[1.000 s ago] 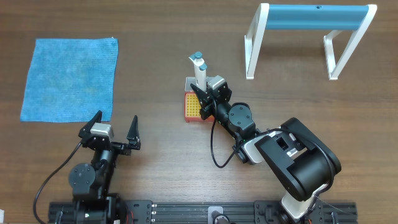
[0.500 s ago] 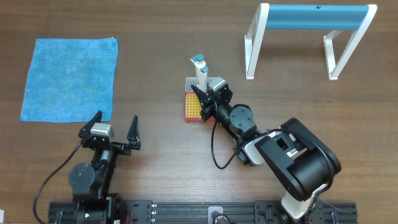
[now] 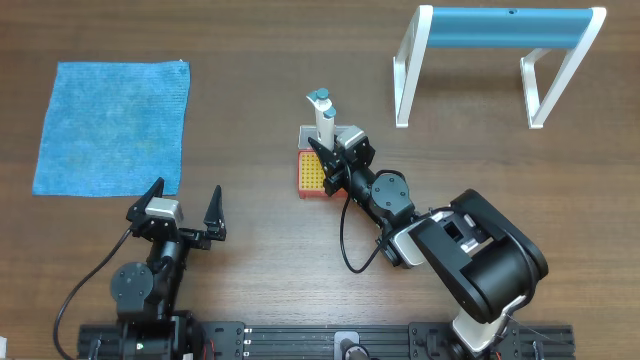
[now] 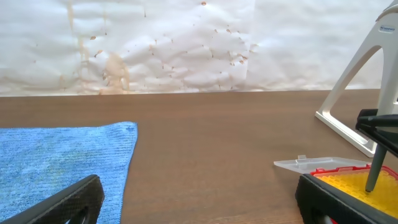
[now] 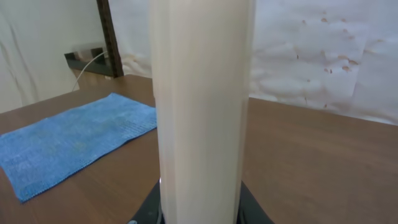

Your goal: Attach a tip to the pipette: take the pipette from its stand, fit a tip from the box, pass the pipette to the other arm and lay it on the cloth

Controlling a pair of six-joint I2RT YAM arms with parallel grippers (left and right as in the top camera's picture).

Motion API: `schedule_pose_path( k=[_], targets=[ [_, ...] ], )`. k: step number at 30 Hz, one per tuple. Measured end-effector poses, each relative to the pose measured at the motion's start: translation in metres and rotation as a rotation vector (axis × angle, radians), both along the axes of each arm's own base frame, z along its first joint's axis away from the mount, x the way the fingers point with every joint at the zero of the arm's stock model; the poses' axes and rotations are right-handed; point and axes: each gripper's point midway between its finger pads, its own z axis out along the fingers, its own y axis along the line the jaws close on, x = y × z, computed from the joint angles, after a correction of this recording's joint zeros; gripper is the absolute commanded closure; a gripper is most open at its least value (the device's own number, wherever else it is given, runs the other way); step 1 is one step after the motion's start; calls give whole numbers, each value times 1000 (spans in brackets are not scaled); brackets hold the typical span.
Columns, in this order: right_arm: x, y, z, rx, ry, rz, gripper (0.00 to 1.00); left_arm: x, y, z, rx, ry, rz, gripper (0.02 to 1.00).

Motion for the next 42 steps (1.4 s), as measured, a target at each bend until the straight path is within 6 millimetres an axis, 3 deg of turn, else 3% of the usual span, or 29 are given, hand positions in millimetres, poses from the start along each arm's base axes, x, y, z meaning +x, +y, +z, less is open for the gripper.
schedule_pose_path(
  k=[12, 26, 33, 42],
  targets=[
    [-9, -5, 82, 82, -123, 3, 923, 0, 0, 0, 0, 0, 0, 23],
    [-31, -16, 147, -103, 167, 14, 923, 0, 0, 0, 0, 0, 0, 23],
    [-43, -1, 165, 17, 190, 107, 921, 0, 0, 0, 0, 0, 0, 20],
    [-50, 6, 165, 46, 225, 163, 923, 0, 0, 0, 0, 0, 0, 20]
  ],
)
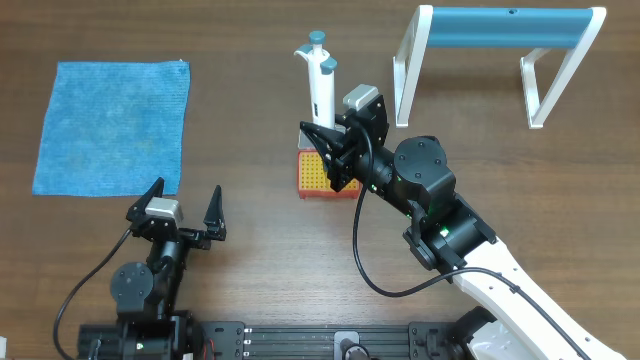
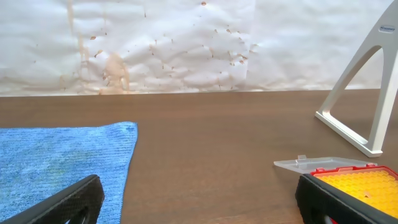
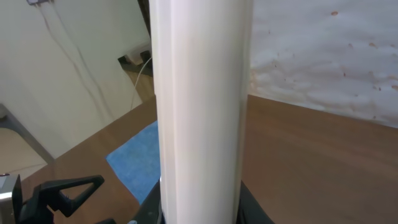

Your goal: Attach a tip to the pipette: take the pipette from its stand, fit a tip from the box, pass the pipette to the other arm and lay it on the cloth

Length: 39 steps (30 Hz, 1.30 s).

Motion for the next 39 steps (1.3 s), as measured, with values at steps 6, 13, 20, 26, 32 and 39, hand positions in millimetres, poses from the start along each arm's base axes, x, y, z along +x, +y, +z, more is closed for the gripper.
schedule_pose_path(
  k=[6, 13, 20, 26, 32, 39],
  targets=[
    [0, 0, 2, 39, 35, -5, 923, 0, -2, 3, -32, -8, -9, 20],
    [-11, 9, 2, 150, 178, 62, 919, -11, -39, 24, -696, 95, -223, 20],
    [-29, 20, 2, 239, 335, 161, 917, -17, -37, 74, -1116, 25, -310, 23],
    [-35, 23, 2, 249, 362, 198, 919, -18, -31, 90, -1242, -14, -323, 23],
    [-46, 28, 3, 248, 383, 267, 923, -6, -48, 96, -1240, 128, -373, 23],
    [-53, 31, 3, 245, 391, 307, 921, 11, -91, 215, -947, 146, -720, 20]
  ],
)
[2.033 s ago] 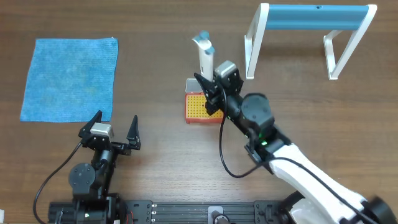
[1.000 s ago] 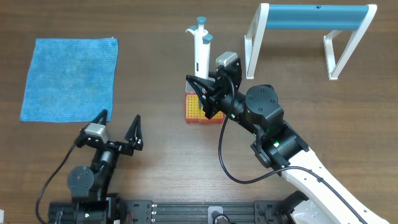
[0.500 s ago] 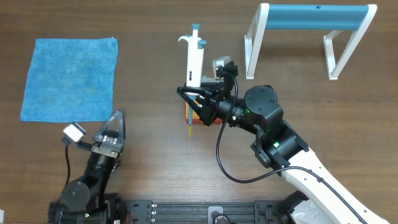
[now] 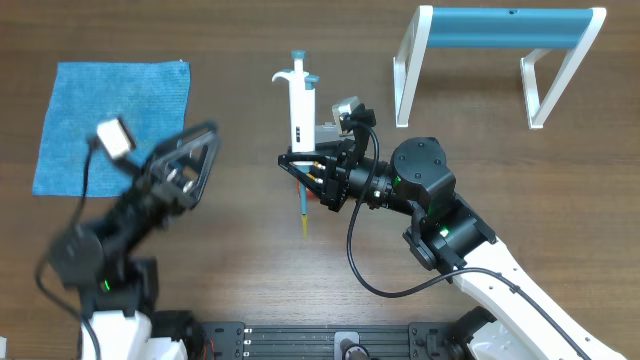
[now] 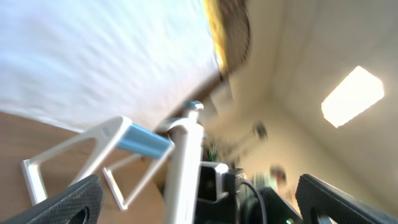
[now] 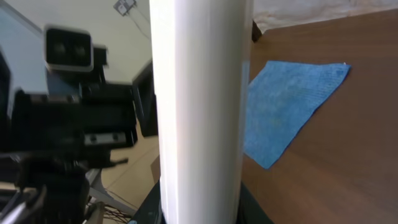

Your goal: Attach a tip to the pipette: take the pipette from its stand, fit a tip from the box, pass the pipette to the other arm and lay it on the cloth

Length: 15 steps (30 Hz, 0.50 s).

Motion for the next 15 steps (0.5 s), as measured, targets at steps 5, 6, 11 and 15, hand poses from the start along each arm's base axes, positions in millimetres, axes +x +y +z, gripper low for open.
schedule_pose_path(
  k=[5, 6, 11, 15],
  targets=[
    [-1, 0, 0, 1, 0, 4, 917, 26, -23, 15, 137, -36, -220, 20],
    [-1, 0, 1, 2, -2, 4, 923, 31, -25, 12, 151, -32, -249, 20],
    [-5, 2, 8, 24, -29, 33, 923, 44, -40, -3, 184, -29, -360, 20],
    [-8, 3, 9, 26, -29, 51, 923, 35, -71, -8, 195, -73, -472, 20]
  ],
)
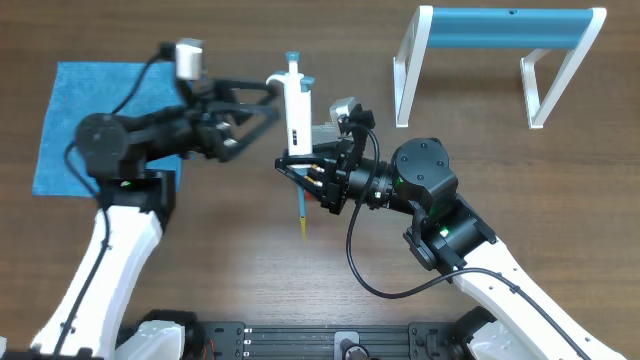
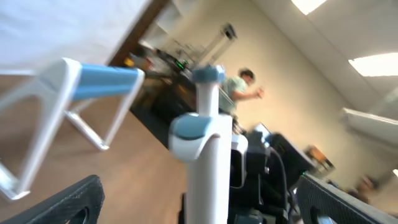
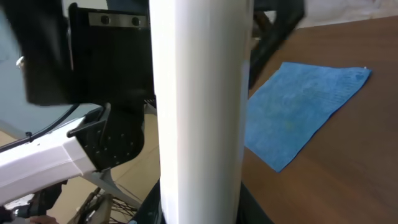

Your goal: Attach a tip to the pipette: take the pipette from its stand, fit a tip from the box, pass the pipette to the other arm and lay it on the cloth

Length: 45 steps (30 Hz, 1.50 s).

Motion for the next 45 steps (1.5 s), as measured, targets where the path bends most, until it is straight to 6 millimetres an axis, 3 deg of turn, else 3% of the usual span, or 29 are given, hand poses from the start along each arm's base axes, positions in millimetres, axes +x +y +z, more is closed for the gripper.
schedule_pose_path(
  k=[5, 8, 9, 11, 13, 15, 16, 21, 22, 23, 25, 26, 27, 32, 35, 37, 40, 42, 45],
  targets=[
    [-2, 1, 0, 1, 0, 11, 921, -10, -27, -5, 0, 0, -92, 20],
    [-3, 1, 0, 1, 0, 20, 921, -8, -32, -11, 2, 21, -104, 18],
    [-4, 1, 0, 2, 1, 25, 921, -7, -32, -12, 1, 24, -101, 62],
    [-6, 2, 0, 2, 1, 38, 919, -6, -32, -11, -1, 20, -97, 218],
    [-8, 2, 0, 3, 2, 48, 923, -6, -32, -10, -4, 12, -94, 503],
    [-11, 3, 0, 4, 3, 64, 921, -5, -31, -8, -7, 0, -85, 904],
    [-12, 3, 0, 5, 7, 73, 921, -4, -31, -8, -8, 2, -83, 991],
    [-10, 2, -2, 1, 13, 71, 921, -6, -32, -4, -15, 15, -92, 991],
    [-10, 2, -2, 2, 14, 73, 844, -6, -32, -4, -14, 14, -92, 989],
    [-10, 2, -2, 2, 14, 74, 630, -6, -32, -4, -15, 14, -91, 991],
    [-10, 2, -2, 3, 19, 72, 419, -5, -32, -4, -17, 15, -86, 991],
    [-11, 2, -2, 4, 18, 77, 246, -3, -33, -4, -21, 14, -77, 991],
    [-13, 3, -1, 6, 13, 89, 159, 2, -32, -4, -30, 27, -49, 991],
    [-14, 2, -6, -6, 45, 98, 154, 28, -28, -26, -17, 184, 58, 991],
    [-3, -9, -19, -29, 97, 77, 152, 44, -24, -63, 49, 376, 150, 989],
    [12, -26, -23, -21, 116, 50, 152, 51, -16, -89, 110, 458, 227, 991],
    [25, -55, 6, 46, 15, 38, 154, 67, 6, -114, 167, 477, 343, 993],
    [31, -80, 21, 66, -26, 13, 150, 78, 28, -121, 177, 469, 414, 993],
    [45, -115, 26, 68, -36, -60, 150, 90, 59, -122, 175, 454, 497, 993]
  ],
)
